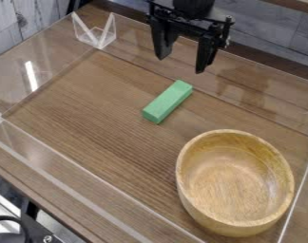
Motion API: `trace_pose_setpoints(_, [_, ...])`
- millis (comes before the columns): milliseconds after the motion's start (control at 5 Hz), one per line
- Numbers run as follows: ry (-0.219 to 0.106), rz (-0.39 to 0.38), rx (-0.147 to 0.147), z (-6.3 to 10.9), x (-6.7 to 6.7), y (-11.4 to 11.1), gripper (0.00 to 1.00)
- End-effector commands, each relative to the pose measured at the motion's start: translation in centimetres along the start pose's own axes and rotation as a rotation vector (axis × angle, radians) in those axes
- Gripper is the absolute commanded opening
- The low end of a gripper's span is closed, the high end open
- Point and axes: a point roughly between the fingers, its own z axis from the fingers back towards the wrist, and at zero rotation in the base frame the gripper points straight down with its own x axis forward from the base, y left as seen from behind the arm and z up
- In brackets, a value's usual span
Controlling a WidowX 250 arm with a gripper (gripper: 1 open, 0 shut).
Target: Put green stick into wooden bowl
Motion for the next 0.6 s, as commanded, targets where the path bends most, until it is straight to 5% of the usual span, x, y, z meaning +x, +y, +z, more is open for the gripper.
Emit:
trace_pose_setpoints(0, [0.063,-0.131,-0.002,-2.0,-0.9,0.3,1.0])
trace_pose_setpoints(200, [0.107,-0.259,0.0,-4.3,-2.0,0.6,1.0])
trace_pose_setpoints(400, [0.075,-0.393,0.024,-4.9,-1.7,1.0,1.0])
